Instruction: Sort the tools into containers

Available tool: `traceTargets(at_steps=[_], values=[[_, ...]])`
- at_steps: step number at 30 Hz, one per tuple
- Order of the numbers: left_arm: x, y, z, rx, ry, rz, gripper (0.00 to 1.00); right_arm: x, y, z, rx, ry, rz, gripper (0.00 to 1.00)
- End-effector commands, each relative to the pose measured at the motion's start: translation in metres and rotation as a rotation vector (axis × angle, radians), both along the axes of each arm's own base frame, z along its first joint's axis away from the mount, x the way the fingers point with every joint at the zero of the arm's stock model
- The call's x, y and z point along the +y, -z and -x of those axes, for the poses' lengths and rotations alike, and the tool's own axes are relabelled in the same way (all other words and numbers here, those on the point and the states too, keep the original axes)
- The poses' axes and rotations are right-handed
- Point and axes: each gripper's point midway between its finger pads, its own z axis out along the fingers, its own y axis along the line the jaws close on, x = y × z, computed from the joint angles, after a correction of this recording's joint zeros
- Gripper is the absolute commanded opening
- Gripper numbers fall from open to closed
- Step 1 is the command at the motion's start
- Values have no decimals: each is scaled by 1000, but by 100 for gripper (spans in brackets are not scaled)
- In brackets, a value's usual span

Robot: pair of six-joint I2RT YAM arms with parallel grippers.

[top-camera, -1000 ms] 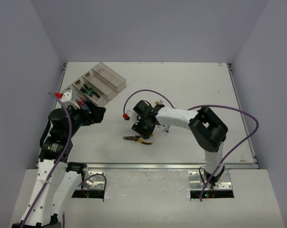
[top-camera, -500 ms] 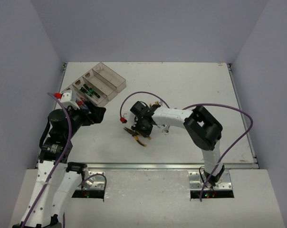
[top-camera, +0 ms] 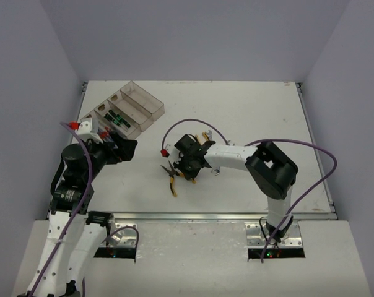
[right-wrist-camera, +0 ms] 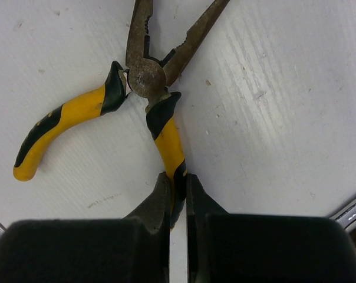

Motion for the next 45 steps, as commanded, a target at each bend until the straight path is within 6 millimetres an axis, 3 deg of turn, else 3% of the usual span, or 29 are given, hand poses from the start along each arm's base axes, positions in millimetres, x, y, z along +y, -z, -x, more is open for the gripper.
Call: traceTargets(at_steps=[1, 12, 19, 25, 27, 30, 33, 35, 40, 45], values=[[2, -18, -3, -68, -13, -2, 100, 29, -39, -14, -66, 107, -219, 0], [10, -23, 0, -87, -62, 0, 100, 36, -83, -43, -173, 146, -316, 0], [12, -17, -4, -53, -79, -3, 100, 67, -122, -95, -243, 146, -407, 0], [16, -11, -8, -26, -106, -4, 100, 91, -139, -151, -334, 179, -386, 0], [18, -7, -11, -2, -119, -3, 100, 101, -159, -168, -379, 191, -415, 0], [21, -4, -15, 26, -146, -6, 100, 110, -154, -195, -405, 215, -410, 0], [21, -1, -17, 52, -171, 38, 100, 122, -166, -209, -433, 175, -448, 0], [9, 3, -22, 75, -134, 102, 100, 122, -170, -213, -427, 183, -467, 0], [-22, 20, -38, 91, -2, 229, 100, 114, -191, -194, -329, 202, -548, 0], [-57, 0, -53, -40, 202, 348, 89, 98, -209, -151, -213, 198, -590, 0]])
